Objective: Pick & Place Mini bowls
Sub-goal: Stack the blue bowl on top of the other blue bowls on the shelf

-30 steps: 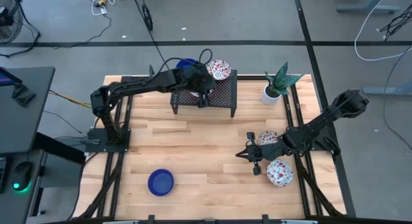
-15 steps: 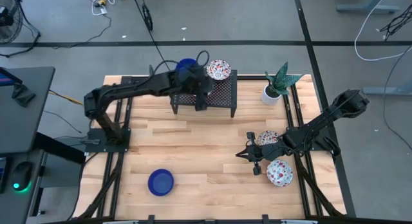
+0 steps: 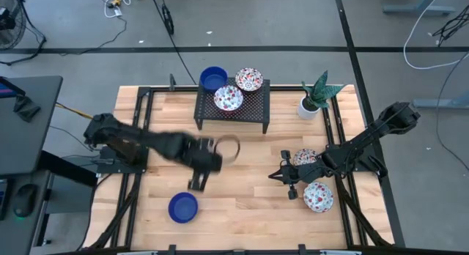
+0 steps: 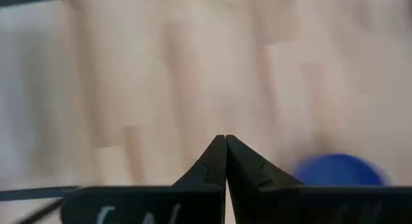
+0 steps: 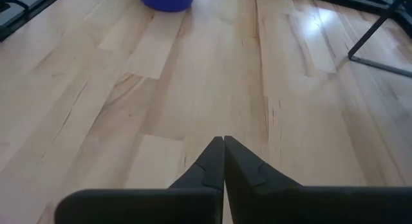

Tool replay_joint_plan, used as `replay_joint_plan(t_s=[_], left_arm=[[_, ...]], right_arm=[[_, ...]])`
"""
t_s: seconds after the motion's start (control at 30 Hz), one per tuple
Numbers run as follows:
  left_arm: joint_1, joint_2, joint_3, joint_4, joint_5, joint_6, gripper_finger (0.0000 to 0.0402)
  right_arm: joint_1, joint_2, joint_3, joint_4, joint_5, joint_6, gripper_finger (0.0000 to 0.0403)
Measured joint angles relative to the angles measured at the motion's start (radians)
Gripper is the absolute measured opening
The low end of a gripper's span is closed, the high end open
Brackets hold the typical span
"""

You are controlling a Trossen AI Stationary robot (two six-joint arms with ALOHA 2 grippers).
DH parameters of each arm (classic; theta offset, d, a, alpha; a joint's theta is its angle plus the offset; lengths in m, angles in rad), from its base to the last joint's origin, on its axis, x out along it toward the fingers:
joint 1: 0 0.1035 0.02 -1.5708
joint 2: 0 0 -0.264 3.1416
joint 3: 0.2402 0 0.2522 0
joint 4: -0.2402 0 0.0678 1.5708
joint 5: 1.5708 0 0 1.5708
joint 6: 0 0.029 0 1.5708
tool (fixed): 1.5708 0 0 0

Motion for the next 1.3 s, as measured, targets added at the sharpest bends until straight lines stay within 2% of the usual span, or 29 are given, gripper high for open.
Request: replay_joint_plan(t_s=[0.23,0.43,0.6,0.77,0.87,1.03,1.3], left_arm=[[-0.226,0.02,-0.001,0.014,-0.04,-0.316,0.002],[-0.347,0.086,0.0,0.03,-0.097,-0.473,0.0049],[-0.421,0.178,0.0,0.036,-0.093,-0.698,0.0116],[-0.468,0.251,0.0,0.036,0.039,-0.921,0.0201],[-0.488,0.287,0.0,0.036,0.052,-0.964,0.0229],[-0.484,0.322,0.0,0.036,0.054,-0.94,0.0232],[-0.43,0.364,0.0,0.032,0.128,-0.912,0.0188]], right_arm=[[-0.034,0.0,0.0,0.058,0.0,-0.121,0.0009],[-0.08,0.0,0.001,0.102,-0.004,-0.223,0.0009],[-0.118,0.0,0.001,0.14,-0.013,-0.28,0.0009],[-0.154,0.0,0.001,0.178,-0.019,-0.304,0.0009],[-0.176,0.0,0.001,0.194,-0.062,-0.304,0.0009],[-0.199,0.0,0.001,0.197,-0.111,-0.304,0.0009],[-0.2,0.0,0.001,0.185,-0.116,-0.262,0.0009]])
